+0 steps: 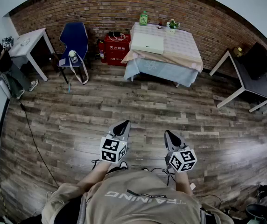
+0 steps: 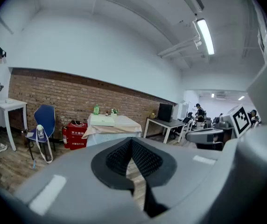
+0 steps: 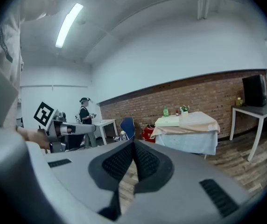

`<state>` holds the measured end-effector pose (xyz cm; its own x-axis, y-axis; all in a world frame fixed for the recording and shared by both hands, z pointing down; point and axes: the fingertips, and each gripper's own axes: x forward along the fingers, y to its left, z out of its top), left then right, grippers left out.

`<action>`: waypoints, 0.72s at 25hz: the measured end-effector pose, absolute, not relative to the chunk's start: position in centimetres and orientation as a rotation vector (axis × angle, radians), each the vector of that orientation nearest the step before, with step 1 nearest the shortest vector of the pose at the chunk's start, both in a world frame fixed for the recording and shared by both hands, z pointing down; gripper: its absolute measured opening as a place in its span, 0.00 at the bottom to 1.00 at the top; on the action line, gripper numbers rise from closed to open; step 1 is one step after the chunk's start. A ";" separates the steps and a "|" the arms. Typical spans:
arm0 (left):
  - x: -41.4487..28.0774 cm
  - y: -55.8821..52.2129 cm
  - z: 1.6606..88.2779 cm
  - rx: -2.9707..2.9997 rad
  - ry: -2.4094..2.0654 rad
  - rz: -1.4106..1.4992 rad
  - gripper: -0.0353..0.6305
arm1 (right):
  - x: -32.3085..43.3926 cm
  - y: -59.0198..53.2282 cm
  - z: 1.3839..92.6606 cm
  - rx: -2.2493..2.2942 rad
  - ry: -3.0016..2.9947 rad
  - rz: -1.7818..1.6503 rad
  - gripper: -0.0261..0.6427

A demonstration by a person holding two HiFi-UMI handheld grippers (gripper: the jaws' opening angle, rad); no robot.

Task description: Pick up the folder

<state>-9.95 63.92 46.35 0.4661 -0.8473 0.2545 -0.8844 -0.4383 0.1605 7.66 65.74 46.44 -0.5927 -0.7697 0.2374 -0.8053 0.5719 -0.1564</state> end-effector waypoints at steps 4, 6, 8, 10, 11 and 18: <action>-10.7 61.7 45.6 2.486 -1.446 0.167 0.06 | 6.3 63.7 45.8 1.373 -2.662 0.417 0.05; -11.1 60.7 45.7 2.497 -1.433 0.164 0.06 | 5.4 63.1 45.6 1.379 -2.654 0.417 0.06; -11.5 59.6 46.1 2.500 -1.424 0.152 0.06 | 4.6 62.5 45.7 1.372 -2.627 0.371 0.05; -11.4 58.4 46.5 2.482 -1.421 0.123 0.06 | 4.4 61.7 46.2 1.346 -2.597 0.327 0.05; -11.2 58.1 46.7 2.468 -1.414 0.106 0.06 | 4.5 61.4 46.5 1.333 -2.589 0.328 0.05; -12.1 57.2 50.9 2.371 -1.395 0.167 0.06 | 2.6 58.7 49.5 1.248 -2.604 0.427 0.05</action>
